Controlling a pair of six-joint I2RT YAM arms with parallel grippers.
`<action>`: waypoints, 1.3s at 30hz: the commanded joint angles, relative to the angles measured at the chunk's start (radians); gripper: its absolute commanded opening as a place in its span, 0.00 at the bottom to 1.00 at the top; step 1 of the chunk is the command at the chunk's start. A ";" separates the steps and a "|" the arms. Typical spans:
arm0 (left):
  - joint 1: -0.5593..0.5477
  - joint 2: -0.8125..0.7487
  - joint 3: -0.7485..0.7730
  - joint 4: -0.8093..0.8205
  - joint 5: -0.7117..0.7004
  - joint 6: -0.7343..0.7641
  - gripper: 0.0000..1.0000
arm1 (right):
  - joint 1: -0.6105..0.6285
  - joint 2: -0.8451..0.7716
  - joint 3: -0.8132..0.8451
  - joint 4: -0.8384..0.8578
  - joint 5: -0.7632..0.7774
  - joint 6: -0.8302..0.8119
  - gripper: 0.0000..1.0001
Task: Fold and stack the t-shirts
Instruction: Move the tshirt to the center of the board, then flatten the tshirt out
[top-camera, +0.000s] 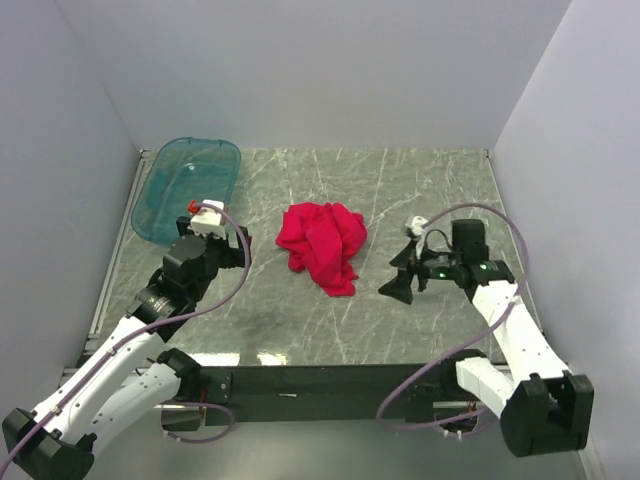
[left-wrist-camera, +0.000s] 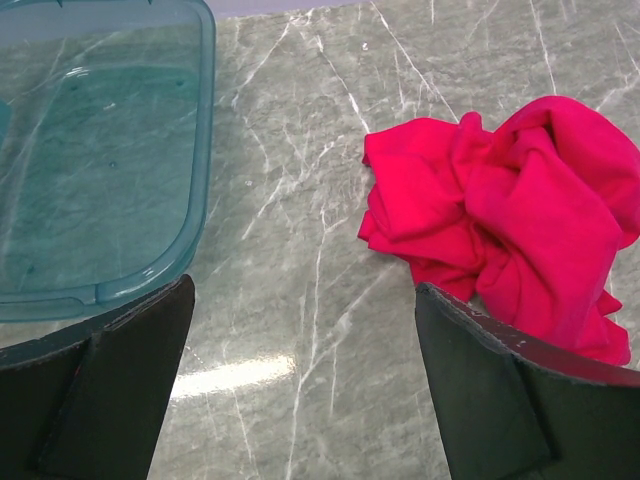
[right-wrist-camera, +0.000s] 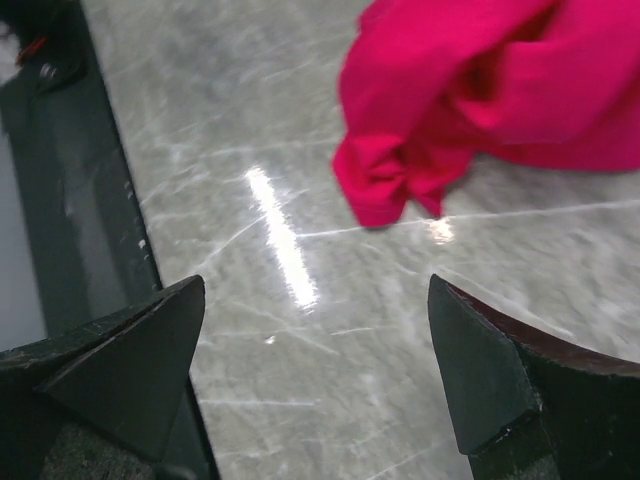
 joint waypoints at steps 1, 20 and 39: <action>-0.003 -0.011 0.033 0.015 0.015 0.012 0.97 | 0.112 0.049 0.097 -0.070 0.084 -0.047 0.98; -0.003 -0.058 0.024 0.009 -0.015 0.007 0.97 | 0.361 0.449 0.410 0.138 0.349 0.477 0.89; -0.003 -0.046 0.026 0.006 -0.009 0.009 0.97 | 0.409 0.647 0.510 0.193 0.541 0.697 0.74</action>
